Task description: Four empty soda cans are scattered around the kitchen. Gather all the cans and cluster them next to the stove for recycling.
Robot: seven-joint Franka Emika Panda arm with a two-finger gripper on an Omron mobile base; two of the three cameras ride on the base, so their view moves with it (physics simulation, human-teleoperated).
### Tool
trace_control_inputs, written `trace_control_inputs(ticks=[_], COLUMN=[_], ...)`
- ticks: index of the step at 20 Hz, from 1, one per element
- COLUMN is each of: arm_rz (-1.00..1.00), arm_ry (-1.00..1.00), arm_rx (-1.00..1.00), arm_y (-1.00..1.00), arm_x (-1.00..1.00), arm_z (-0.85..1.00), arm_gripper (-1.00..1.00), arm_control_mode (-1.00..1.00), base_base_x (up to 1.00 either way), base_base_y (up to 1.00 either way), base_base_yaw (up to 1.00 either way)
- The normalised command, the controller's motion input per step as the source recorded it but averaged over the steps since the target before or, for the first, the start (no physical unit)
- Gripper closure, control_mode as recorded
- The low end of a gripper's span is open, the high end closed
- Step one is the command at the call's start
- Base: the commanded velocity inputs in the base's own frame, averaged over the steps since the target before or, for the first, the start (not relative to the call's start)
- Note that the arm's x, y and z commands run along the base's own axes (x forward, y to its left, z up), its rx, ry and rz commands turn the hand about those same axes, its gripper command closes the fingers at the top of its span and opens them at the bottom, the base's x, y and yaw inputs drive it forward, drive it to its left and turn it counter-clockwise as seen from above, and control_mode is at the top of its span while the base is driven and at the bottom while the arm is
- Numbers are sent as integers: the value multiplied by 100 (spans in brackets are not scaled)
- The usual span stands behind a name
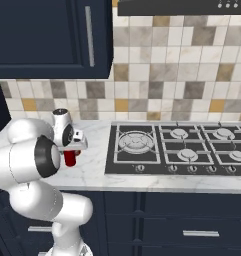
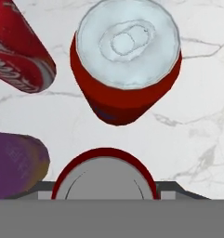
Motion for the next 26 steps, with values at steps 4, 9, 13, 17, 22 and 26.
trace_control_inputs(ticks=[4, 9, 13, 17, 22, 26], arm_rz=[1, 1, 0, -1, -1, 0], arm_ry=[-4, -9, -10, -1, -5, -16], arm_rx=[5, 0, 0, -1, 0, 0], arm_y=[-2, -1, 0, -3, -1, -8], arm_x=[-2, -4, -21, -51, -58, -63], arm_z=[9, 28, 35, 20, 13, 9], arm_gripper=[-100, -100, -100, -100, -100, -100], arm_control_mode=[-100, -100, -100, -100, -100, -100], base_base_x=[0, 0, 0, 0, 0, 0], base_base_y=[0, 0, 0, 0, 0, 0], base_base_yaw=[0, 0, 0, 0, 0, 0])
